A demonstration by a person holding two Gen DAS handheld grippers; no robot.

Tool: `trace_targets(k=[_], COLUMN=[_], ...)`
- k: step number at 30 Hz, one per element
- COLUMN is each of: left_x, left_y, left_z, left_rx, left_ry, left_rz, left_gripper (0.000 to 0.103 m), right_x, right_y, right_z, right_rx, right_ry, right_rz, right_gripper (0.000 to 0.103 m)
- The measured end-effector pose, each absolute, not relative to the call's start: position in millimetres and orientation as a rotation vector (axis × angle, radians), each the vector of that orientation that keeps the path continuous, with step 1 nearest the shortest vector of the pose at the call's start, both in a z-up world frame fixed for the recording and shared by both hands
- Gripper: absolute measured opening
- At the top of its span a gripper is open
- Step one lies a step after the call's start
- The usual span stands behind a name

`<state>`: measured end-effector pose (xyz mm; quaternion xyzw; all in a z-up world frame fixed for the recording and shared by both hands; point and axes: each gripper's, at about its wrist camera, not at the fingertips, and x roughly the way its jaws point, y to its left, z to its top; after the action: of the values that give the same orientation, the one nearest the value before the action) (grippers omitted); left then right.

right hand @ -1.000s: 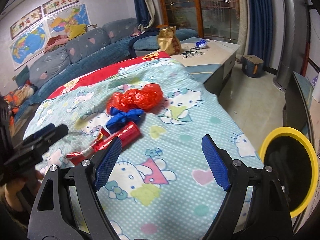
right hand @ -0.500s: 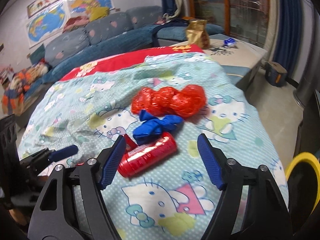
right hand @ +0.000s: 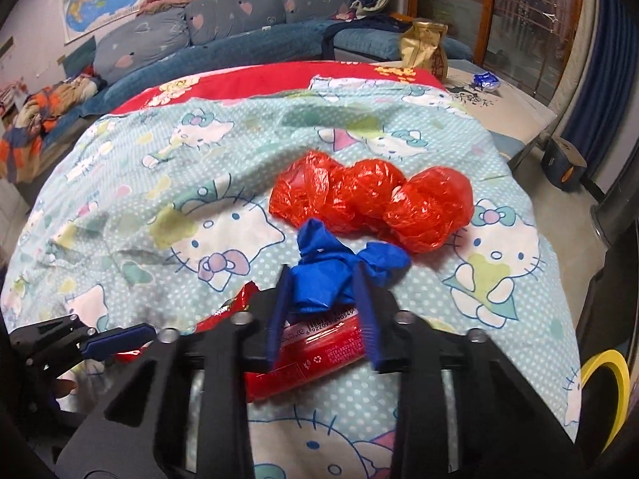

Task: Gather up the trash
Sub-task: 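Grasp the red snack wrapper with the left tool while the right tool grasps the blue wrapper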

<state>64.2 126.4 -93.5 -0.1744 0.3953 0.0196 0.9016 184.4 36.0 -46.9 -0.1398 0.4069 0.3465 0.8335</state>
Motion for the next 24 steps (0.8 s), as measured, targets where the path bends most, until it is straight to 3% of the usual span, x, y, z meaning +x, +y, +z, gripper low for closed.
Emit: trace_targets(k=[6,12,24], left_x=[67.2,67.0,77.3], left_y=[126.3,123.1,98.4], left_z=[-97.2,-86.1,-52.8], left_rx=[-0.366,-0.377,-0.338], left_ry=[0.827,0.787,0.717], left_rz=[0.027,-0.003,-0.082], left_gripper=[0.016,0.011,0.010], right_x=[177.8,171.2,164.9], right_y=[19.1,-7.9,-61.1], right_z=[-44.1,-32.8,-13.8], right_rx=[-0.208,-0.114,-0.008], right_ry=[0.843,0.827,0.783], right_rz=[0.742,0.733,0.665], right_gripper=[0.006,0.004,0.004])
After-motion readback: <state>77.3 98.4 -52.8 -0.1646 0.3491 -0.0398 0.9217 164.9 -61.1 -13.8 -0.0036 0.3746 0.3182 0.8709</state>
